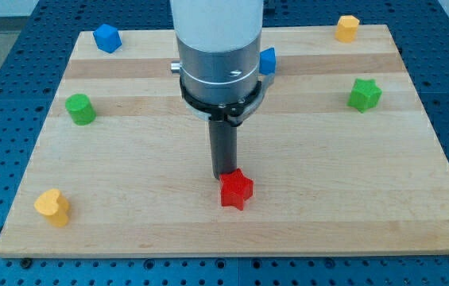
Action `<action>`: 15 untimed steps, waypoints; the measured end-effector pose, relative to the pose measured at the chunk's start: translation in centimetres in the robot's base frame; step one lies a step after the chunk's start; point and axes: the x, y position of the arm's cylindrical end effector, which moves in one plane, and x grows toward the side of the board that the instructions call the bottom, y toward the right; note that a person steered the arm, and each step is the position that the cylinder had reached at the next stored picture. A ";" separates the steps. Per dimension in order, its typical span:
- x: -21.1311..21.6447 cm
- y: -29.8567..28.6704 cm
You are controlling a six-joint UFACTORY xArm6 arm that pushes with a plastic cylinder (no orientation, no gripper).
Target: Place the blue triangle vertically below the green star
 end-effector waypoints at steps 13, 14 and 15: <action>-17.2 8.8; -14.2 8.8; -13.7 5.9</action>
